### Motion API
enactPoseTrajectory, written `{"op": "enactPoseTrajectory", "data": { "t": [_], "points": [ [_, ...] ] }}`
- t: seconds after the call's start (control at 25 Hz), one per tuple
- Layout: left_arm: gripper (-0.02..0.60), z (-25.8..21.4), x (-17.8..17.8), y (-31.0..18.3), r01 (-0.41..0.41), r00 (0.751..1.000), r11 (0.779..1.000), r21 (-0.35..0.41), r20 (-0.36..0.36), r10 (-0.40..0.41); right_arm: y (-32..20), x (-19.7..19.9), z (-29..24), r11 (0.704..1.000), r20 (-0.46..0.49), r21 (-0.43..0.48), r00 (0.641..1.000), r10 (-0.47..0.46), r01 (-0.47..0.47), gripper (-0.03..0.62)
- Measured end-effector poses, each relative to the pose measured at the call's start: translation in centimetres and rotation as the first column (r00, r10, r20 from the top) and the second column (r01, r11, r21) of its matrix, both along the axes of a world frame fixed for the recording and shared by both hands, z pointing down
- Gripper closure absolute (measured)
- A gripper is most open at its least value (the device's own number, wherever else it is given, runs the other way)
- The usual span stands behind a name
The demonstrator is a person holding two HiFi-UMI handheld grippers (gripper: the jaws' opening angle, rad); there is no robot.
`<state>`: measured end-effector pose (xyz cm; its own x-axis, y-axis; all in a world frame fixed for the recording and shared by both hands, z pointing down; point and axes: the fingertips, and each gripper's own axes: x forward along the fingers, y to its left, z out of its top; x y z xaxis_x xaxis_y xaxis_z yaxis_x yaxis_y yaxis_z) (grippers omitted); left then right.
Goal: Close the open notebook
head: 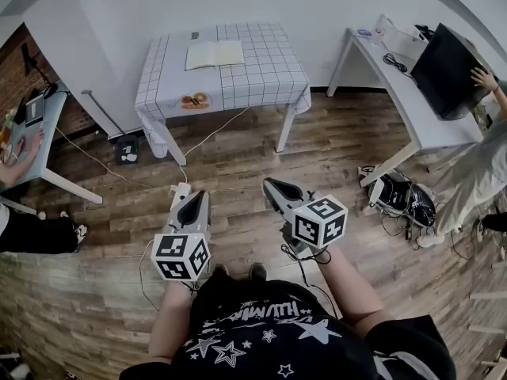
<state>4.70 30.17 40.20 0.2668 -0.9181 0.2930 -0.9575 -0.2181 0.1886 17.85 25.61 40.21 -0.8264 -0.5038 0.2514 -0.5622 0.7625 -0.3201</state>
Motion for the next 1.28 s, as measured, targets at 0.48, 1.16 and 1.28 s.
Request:
{"op": "enactPoseTrajectory", "data": {
  "t": [0.48,1.16,1.28],
  "points": [
    [0.572,-0.7,2.5,-0.1,0.014,1.0,0.999,0.031,-0.022,-0.014,1.3,1.7,-0.8,0.996,0.054,0.07,0.997,-0.053,0.049,0.58],
    [0.572,0.8,0.5,-4.7,0.025,1.0,1.0,0.0,-0.013,-0.025,-4.0,3.1,1.5,0.998,0.044,-0.001,0.998,0.055,-0.055,0.58],
    [0.572,0.5,-0.1,-7.0,0.018,1.0,1.0,0.014,-0.023,-0.018,-5.8,2.6,1.4,0.998,0.03,0.004,0.998,0.062,-0.062,0.58]
  ]
}}
